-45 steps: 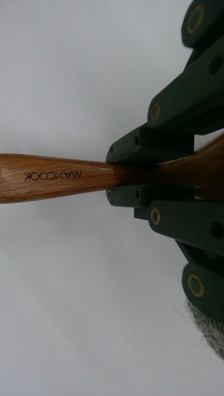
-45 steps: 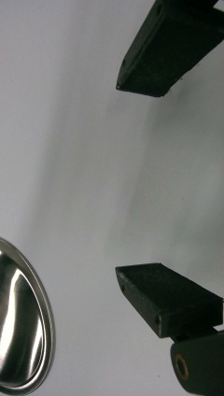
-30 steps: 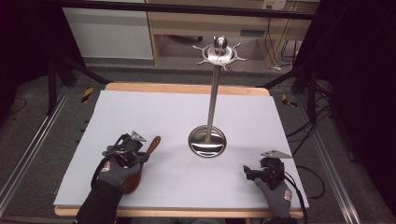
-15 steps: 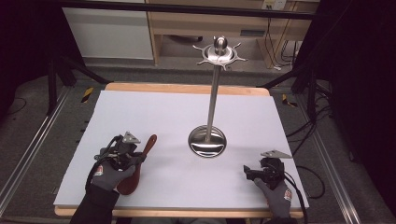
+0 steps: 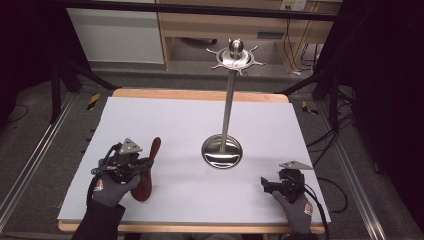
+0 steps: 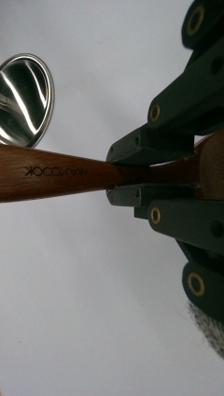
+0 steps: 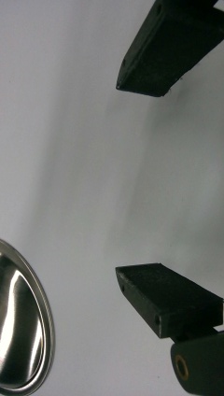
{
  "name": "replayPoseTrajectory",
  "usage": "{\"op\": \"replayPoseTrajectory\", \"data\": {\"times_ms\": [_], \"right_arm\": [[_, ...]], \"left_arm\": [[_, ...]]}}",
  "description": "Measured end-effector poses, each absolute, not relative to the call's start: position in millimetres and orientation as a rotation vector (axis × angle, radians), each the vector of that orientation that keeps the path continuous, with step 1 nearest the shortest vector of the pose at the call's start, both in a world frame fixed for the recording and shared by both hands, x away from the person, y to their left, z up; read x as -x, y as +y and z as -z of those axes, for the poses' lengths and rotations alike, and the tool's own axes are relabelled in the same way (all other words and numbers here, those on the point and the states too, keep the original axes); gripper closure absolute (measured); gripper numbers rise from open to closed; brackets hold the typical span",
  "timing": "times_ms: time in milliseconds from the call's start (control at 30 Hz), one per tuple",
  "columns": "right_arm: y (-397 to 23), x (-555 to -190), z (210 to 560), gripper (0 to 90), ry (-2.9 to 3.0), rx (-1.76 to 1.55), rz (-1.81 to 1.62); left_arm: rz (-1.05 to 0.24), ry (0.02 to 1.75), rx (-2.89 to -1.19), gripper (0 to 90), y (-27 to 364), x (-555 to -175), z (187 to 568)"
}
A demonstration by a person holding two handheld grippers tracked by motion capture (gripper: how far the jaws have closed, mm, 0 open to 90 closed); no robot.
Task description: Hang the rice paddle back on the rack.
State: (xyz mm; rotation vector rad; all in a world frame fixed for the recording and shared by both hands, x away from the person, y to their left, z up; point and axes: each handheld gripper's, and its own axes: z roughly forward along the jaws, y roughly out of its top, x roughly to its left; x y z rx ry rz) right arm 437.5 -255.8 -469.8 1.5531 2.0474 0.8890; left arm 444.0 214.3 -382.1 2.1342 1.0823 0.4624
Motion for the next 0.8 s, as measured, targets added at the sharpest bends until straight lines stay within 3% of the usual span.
{"op": "replayPoseTrajectory", "data": {"times_ms": [800], "right_arm": [[-256, -438, 470, 10.0, 2.051, -1.547, -0.881]], "left_arm": [[-0.547, 1.012, -1.967, 78.8, 221, -426, 362]]}}
